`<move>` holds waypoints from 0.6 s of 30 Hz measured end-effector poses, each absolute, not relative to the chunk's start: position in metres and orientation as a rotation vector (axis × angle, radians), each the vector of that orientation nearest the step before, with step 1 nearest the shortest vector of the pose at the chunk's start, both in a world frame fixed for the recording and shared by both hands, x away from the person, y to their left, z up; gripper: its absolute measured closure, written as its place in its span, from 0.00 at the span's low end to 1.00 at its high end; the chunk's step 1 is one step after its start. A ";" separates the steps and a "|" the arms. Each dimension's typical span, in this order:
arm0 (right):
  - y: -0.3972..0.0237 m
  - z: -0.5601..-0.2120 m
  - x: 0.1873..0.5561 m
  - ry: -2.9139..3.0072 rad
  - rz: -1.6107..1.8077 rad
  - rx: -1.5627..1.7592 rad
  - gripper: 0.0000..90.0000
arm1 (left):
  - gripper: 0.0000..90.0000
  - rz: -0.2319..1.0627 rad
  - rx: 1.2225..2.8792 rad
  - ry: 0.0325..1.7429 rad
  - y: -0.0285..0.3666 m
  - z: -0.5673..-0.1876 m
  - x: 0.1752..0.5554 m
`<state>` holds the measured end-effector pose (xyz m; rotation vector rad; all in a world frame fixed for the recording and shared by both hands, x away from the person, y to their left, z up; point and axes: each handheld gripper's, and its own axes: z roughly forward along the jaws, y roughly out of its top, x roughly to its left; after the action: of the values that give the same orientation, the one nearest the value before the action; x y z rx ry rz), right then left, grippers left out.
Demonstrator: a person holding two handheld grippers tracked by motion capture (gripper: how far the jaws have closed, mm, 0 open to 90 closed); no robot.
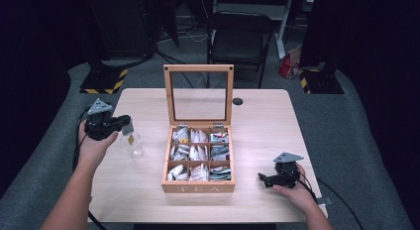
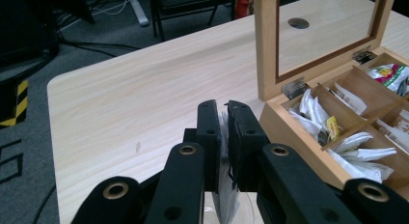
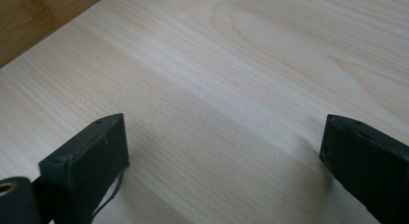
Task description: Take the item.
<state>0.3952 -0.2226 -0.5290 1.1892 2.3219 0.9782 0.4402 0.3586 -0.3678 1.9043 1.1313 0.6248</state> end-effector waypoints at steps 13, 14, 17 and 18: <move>-0.223 -0.529 0.395 2.322 0.979 1.189 0.03 | 0.93 0.603 1.909 1.176 0.362 -0.388 0.445; -0.222 -0.529 0.395 2.321 0.979 1.193 0.03 | 0.93 0.605 1.915 1.181 0.361 -0.389 0.446; -0.223 -0.529 0.395 2.322 0.978 1.189 0.03 | 0.93 0.607 1.912 1.179 0.361 -0.389 0.446; -0.223 -0.529 0.395 2.322 0.978 1.189 0.03 | 0.93 0.606 1.917 1.179 0.360 -0.390 0.447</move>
<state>0.3952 -0.2226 -0.5290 1.1894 2.3221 0.9783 0.4471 0.3597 -0.3899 1.9167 1.1788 0.6059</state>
